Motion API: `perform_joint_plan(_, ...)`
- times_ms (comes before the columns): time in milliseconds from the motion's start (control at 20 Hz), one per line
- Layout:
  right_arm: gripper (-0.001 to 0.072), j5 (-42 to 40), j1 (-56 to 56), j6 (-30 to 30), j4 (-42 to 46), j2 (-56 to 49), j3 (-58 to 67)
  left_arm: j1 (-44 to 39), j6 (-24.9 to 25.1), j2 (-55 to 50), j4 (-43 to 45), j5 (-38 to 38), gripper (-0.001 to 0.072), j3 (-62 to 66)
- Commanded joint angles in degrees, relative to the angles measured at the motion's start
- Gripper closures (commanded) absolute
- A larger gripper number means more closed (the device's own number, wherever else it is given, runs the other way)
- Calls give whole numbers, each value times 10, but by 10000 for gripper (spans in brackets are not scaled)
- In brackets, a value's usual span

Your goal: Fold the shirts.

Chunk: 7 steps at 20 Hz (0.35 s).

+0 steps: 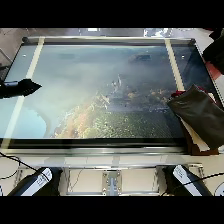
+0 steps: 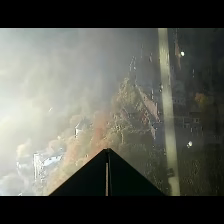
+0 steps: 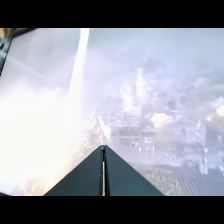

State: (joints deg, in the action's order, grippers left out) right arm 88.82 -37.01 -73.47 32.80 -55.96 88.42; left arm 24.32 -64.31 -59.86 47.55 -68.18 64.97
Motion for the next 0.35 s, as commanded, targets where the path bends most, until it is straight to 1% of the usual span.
perform_joint_plan(0, 698, -77, 151, 31, 68, -9, 10, 0, 0, 0, 0, 0, 696, 0)
perform_joint_plan(150, 697, -89, 219, 31, 127, -17, 10, 0, 0, 0, 0, 0, 696, 0)
perform_joint_plan(300, 697, -88, 242, 31, 140, -18, 10, 0, 0, 0, 0, 0, 696, 0)
